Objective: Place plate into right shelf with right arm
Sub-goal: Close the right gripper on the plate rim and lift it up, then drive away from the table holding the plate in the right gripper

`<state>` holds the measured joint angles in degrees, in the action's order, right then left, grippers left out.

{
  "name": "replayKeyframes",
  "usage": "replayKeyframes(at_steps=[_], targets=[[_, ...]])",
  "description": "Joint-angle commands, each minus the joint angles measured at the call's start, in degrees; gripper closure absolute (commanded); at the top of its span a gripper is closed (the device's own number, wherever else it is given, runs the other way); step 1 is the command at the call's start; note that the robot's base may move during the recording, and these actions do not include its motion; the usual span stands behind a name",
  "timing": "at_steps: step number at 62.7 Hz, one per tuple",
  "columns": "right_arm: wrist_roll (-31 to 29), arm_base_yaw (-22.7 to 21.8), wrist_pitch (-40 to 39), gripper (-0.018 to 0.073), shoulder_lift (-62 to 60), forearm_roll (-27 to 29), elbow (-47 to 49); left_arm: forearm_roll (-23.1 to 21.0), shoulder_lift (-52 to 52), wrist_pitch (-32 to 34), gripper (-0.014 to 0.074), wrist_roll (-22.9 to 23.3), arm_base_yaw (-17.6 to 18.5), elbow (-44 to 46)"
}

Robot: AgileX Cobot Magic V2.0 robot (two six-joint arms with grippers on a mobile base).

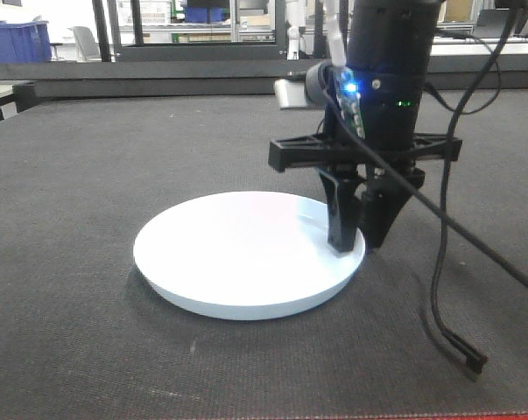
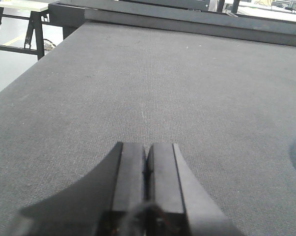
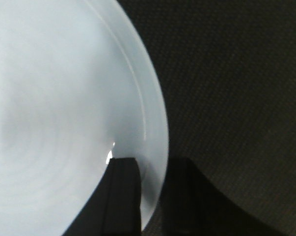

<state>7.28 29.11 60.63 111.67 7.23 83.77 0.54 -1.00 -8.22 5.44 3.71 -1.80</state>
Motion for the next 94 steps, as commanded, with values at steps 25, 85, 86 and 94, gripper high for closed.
replayKeyframes(at_steps=[25,85,86,94], targets=[[-0.02,-0.26,4.25,0.0503,-4.39,-7.23,1.98,-0.13,-0.24,4.83,0.0643,0.34,0.38,-0.57],[2.95,-0.18,-26.17,0.0503,-75.86,-9.31,-28.01,-0.13,-0.24,4.83,0.0643,0.34,0.38,-0.57],[2.95,-0.18,-27.1,0.0503,-77.35,-9.31,-29.04,-0.13,-0.24,4.83,0.0643,0.34,0.38,-0.57],[2.95,-0.18,-35.65,0.0503,-89.95,-9.71,-38.49,-0.13,-0.24,4.83,0.0643,0.34,0.38,-0.57]])
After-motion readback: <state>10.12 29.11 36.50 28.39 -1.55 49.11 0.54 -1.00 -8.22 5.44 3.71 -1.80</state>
